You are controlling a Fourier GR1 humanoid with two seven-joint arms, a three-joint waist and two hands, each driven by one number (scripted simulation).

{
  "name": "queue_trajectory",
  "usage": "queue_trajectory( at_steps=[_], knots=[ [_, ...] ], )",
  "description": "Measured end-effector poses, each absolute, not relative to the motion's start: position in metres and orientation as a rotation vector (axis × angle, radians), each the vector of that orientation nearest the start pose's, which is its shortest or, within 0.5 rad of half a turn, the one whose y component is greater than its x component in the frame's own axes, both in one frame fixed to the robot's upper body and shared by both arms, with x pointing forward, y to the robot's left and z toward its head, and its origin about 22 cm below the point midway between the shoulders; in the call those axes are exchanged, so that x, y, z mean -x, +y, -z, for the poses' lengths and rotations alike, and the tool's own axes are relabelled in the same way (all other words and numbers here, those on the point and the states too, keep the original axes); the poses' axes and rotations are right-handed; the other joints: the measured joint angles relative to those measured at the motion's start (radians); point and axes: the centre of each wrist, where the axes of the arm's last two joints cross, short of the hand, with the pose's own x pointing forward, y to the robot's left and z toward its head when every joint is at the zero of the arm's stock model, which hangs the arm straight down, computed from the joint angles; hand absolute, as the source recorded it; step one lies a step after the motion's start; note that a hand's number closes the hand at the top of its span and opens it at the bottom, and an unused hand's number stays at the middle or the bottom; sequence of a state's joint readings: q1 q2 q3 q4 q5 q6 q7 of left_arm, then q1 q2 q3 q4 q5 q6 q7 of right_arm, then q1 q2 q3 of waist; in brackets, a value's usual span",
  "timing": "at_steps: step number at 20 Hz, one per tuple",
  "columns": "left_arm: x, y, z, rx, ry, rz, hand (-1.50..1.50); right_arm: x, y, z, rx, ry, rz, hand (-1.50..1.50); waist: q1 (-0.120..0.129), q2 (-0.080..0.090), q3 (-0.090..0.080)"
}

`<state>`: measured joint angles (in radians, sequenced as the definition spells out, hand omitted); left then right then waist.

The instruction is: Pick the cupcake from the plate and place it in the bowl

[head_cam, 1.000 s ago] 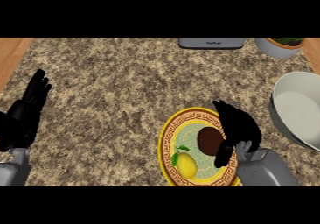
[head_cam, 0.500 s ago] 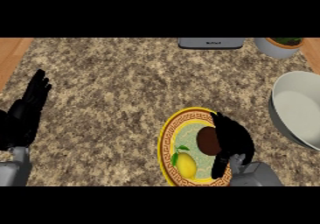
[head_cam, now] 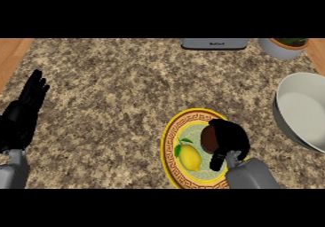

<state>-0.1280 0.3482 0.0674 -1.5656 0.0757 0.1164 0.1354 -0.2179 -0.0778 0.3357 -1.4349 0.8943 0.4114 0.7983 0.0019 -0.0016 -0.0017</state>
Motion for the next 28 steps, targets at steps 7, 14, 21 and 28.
queue_trajectory(
  at_steps=[7, 14, 21, 28],
  knots=[
    [-0.273, 0.308, -0.057, -0.318, -1.57, 0.07, 0.0, -0.293, -0.149, 0.002, 0.702, -0.751, -1.118, 1.5, -0.002, -0.009, -0.009],
    [-0.276, 0.308, -0.064, -0.327, -1.57, 0.069, 0.0, -0.305, -0.152, 0.006, 0.718, -0.804, -1.096, 1.5, -0.001, -0.01, -0.008],
    [-0.281, 0.307, -0.061, -0.314, -1.574, 0.082, 0.0, -0.355, -0.16, -0.014, 0.882, -0.747, -0.843, 1.5, 0.013, 0.005, 0.0],
    [-0.28, 0.304, -0.062, -0.327, -1.57, 0.072, 0.0, -0.375, -0.156, -0.056, 1.095, -0.785, -0.724, 1.5, 0.002, 0.0, 0.001]
  ],
)
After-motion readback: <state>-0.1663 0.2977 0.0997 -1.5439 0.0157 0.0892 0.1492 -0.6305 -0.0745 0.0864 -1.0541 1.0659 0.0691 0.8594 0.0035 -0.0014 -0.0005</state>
